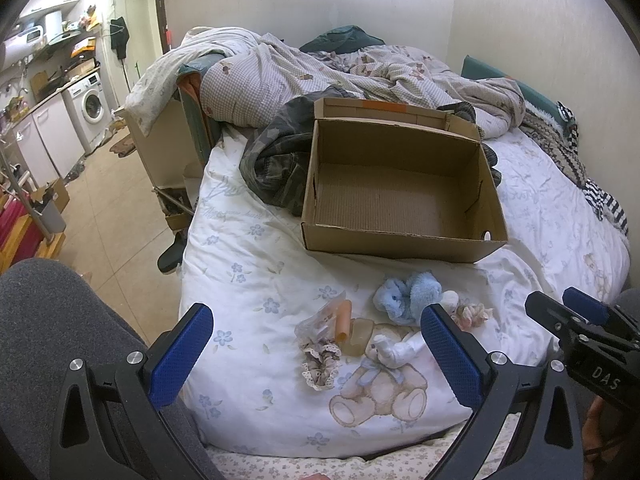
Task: Organize soft objects
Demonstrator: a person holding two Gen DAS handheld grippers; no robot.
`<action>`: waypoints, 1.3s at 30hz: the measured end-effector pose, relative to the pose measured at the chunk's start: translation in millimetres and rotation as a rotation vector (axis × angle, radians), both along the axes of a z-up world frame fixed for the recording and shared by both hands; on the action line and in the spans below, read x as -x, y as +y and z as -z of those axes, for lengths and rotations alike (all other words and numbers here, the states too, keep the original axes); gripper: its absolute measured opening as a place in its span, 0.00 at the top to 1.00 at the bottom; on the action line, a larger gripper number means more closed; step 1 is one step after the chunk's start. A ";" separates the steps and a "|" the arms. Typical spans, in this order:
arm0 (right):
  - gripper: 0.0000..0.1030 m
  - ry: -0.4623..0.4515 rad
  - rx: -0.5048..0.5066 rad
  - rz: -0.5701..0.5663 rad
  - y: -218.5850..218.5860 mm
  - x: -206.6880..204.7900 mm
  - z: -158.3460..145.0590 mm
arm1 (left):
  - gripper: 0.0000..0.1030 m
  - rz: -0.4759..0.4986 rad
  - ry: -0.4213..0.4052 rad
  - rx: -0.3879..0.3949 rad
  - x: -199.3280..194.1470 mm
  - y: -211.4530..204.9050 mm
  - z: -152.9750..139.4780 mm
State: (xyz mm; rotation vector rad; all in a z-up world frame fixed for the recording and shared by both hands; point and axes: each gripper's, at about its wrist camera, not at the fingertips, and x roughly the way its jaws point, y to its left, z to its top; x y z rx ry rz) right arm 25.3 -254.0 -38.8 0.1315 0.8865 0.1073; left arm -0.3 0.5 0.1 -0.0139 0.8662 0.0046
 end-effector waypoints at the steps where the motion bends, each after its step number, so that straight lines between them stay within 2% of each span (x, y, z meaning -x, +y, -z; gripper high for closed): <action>1: 0.22 -0.001 -0.001 0.000 -1.2 -0.2 0.4 | 0.00 0.000 0.000 -0.001 0.0 0.2 0.0; 28: 0.22 0.000 0.005 0.002 1.1 0.5 -2.3 | 0.00 -0.002 0.014 0.009 -3.4 2.8 5.1; 34: 0.22 0.028 -0.021 0.001 -4.9 -3.7 -5.4 | 0.00 0.006 0.062 0.029 -3.8 2.2 7.5; 39: 0.22 0.113 -0.055 -0.020 -9.7 -16.1 -4.1 | 0.00 0.021 0.160 0.026 -20.1 4.0 4.7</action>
